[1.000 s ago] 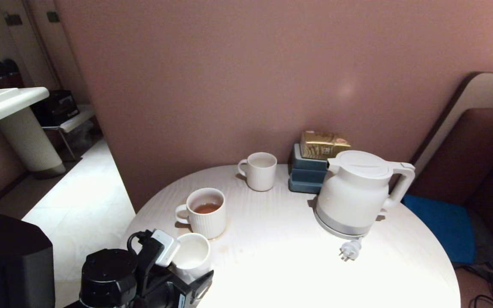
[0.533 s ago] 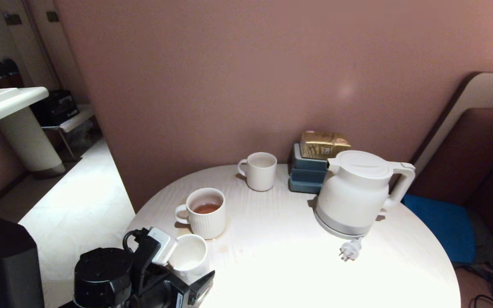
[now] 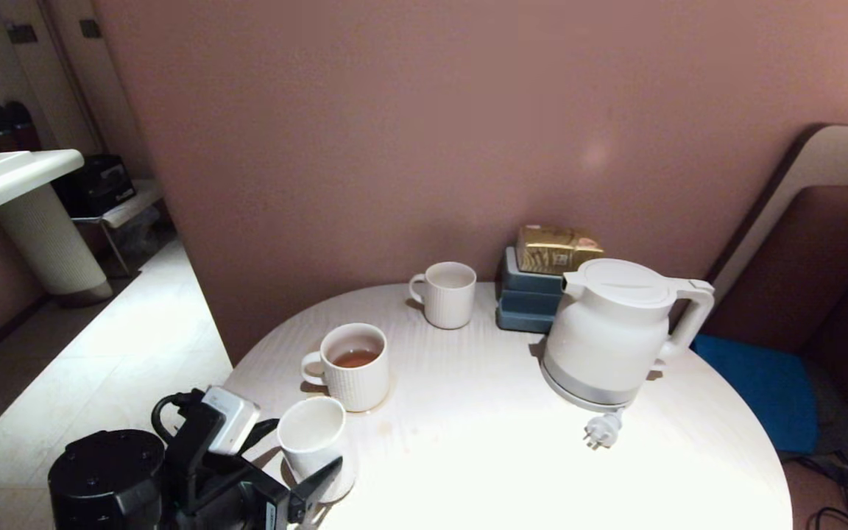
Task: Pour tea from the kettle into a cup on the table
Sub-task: Put the cup down on the table
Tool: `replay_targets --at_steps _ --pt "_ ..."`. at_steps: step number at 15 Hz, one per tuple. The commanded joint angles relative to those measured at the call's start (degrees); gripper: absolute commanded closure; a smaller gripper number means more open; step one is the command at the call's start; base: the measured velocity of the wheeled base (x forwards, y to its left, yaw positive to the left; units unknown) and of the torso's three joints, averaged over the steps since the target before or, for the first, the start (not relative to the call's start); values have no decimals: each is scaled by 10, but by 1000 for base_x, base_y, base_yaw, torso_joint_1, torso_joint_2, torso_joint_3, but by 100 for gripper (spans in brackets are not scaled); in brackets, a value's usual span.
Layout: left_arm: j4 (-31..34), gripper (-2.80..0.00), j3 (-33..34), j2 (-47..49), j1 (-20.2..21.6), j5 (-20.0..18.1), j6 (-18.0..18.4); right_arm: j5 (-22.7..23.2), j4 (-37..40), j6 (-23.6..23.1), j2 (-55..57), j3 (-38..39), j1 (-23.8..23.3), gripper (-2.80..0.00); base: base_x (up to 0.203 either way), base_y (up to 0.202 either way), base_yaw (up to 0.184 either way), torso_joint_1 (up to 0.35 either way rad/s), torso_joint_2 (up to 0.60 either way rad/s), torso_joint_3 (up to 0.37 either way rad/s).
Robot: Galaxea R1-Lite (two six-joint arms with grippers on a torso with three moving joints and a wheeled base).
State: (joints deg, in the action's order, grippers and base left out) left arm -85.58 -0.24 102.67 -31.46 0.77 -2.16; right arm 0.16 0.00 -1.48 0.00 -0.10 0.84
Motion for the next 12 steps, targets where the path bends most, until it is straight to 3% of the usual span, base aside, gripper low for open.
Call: replay_targets --at_steps 1,12 --pt "-5 -280 2 -21 4 0 0 0 0 0 0 0 0 -280 0 0 0 0 0 0" --pt "10 -280 -7 -4 3 -2 1 0 0 0 0 0 0 -280 0 0 0 0 0 0"
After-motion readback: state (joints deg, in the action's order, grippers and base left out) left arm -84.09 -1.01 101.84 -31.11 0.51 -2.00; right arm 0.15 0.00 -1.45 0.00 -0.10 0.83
